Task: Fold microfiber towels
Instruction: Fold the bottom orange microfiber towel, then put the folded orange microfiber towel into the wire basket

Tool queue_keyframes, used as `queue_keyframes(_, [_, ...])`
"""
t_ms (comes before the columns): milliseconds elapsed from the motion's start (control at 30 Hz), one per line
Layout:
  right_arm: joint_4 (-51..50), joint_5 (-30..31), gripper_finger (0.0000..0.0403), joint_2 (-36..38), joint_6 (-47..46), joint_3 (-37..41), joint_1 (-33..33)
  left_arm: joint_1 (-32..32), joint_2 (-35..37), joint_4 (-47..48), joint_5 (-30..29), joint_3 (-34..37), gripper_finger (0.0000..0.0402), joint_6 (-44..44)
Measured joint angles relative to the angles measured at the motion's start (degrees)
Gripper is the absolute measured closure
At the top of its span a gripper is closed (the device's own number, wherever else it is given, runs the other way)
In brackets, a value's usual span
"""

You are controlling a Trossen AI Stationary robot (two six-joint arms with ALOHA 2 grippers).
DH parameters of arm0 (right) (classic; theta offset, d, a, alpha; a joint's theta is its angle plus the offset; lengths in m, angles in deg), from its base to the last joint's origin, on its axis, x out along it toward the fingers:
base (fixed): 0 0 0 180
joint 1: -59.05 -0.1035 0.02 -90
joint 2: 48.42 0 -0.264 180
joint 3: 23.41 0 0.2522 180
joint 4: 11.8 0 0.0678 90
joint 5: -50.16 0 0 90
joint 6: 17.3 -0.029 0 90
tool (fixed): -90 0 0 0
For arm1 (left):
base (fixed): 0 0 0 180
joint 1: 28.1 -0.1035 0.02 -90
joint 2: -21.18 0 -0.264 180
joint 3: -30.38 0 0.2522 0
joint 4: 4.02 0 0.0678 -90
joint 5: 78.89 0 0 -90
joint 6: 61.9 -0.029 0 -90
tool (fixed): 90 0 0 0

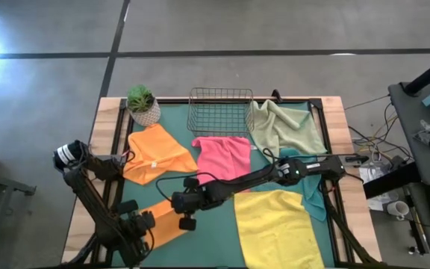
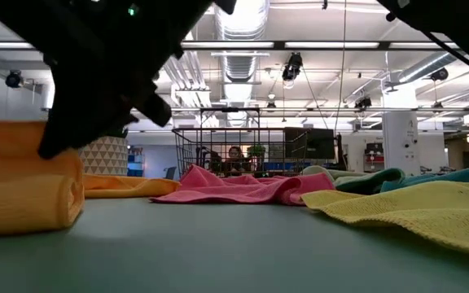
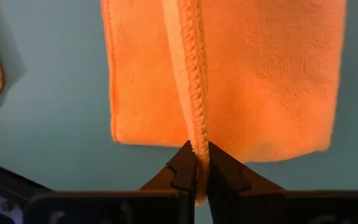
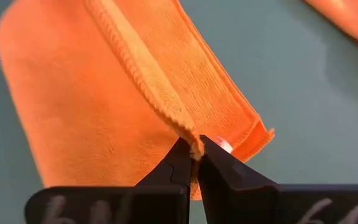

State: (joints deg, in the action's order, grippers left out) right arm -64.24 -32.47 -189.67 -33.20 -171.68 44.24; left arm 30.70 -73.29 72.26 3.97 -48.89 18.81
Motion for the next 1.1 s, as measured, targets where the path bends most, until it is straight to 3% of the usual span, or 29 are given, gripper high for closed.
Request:
queue_keyframes(267, [0.86,0.18,0.0387,-0.04,0.04,-0.02,0.34,-0.09,0.00,-0.12,-0.04,2.04,0.0393,0.00])
queue_keyframes(533, [1.16,0.22,0.0312,-0.02,0.04,-0.02,1.09,-0.84,0.04,-0.01,0.81,2.44,0.0386,-0.03])
queue_keyframes(833, [-0.93,0.21,0.0238,2.29,2.69,-0.02,1.14,-1.12,1.87,0.30,2.91,2.44,0.0291,-0.05])
queue_keyframes(967, [-4.90,0.13,0.0224,4.55,5.24,-0.02,1.14,-1.37,3.85,2.42,8.20,2.40,0.0244,-1.37])
queue_keyframes(1100, [-7.61,-0.29,0.0225,7.33,9.56,-0.05,0.95,-1.36,6.52,4.25,9.90,0.78,0.0229,-1.44])
